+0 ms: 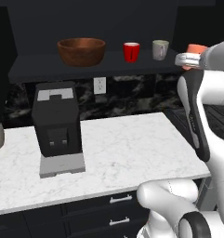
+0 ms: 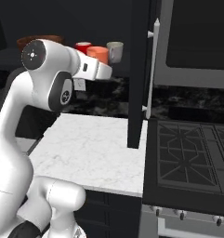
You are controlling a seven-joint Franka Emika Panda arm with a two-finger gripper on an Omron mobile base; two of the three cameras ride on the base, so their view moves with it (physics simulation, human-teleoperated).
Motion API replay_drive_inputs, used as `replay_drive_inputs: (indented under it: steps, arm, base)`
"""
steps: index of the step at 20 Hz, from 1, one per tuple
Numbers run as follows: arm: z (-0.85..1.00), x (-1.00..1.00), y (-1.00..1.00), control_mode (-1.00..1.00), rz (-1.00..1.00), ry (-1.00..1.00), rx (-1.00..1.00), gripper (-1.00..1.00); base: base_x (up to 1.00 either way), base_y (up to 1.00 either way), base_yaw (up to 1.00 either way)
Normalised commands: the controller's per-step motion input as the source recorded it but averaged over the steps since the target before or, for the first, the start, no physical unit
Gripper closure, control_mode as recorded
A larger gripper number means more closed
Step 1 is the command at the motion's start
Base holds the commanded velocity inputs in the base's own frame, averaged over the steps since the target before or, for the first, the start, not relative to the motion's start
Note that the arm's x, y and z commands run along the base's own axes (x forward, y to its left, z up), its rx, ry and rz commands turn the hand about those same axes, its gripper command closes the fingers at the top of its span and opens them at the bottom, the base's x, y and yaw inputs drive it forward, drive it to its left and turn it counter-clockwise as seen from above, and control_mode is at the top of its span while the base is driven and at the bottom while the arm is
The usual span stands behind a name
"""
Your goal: Gather all objects into one cabinet and sort the glasses and bowls to opposite sides.
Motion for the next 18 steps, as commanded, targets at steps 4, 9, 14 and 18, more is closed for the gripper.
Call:
replay_drive_inputs:
  steps: [4, 9, 14, 18]
  arm:
    - [0.0, 0.51, 0.0, -1.0, 0.0, 0.0, 0.0, 1.0]
    - [-0.03, 0.51, -0.01, -1.0, 0.0, 0.0, 0.0, 1.0]
    - [-0.19, 0.28, -0.11, -1.0, 0.0, 0.02, 0.0, 1.0]
    - [-0.19, 0.24, -0.09, -1.0, 0.0, 0.02, 0.0, 1.0]
  base:
    - [0.0, 0.0, 0.0]
    - [0.0, 0.0, 0.0]
    - [0.0, 0.0, 0.0]
    - [0.0, 0.0, 0.0]
